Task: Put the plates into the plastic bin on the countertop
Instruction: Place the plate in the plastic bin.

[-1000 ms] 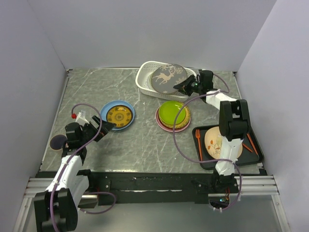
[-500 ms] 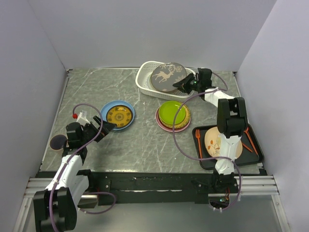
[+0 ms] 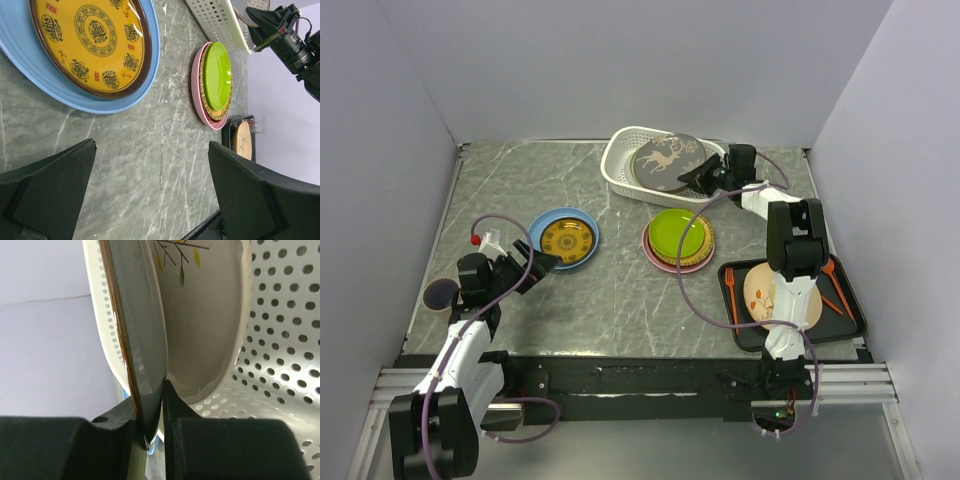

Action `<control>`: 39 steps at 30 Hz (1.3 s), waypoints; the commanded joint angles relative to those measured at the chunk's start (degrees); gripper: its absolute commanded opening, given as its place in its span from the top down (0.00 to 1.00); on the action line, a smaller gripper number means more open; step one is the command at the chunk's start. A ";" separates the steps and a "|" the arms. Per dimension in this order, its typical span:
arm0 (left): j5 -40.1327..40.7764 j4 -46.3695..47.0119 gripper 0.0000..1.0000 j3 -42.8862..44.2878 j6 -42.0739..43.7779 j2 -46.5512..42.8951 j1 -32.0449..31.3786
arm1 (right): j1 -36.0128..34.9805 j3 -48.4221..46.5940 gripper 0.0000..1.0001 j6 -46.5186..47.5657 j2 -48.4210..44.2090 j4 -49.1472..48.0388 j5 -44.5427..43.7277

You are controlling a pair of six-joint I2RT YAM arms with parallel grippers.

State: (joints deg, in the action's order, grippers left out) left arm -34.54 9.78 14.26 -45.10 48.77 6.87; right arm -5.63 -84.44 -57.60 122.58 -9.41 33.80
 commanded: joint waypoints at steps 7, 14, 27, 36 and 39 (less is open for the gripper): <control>0.62 1.12 0.01 0.86 1.33 1.32 -0.55 | -1.93 -7.93 0.92 1.17 0.90 -4.84 3.29; 0.53 1.47 0.01 0.68 1.42 1.41 -0.63 | -2.90 -10.13 0.84 3.81 2.40 -0.70 3.73; -0.17 2.70 0.01 -0.11 1.07 1.59 -0.63 | -2.81 -8.72 0.50 10.58 -0.33 7.99 2.23; -0.52 2.53 0.01 -0.37 0.63 0.62 -0.90 | -1.58 -8.19 0.35 10.93 -3.40 12.81 8.12; -0.61 2.52 0.01 -0.29 0.63 0.62 -1.16 | -1.06 -9.25 0.33 12.95 -4.63 16.34 8.39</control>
State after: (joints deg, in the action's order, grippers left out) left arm -34.24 10.07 14.24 -44.69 50.39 6.22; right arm -7.55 -90.80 -47.33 123.20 2.74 38.59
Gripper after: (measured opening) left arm 0.994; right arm 0.656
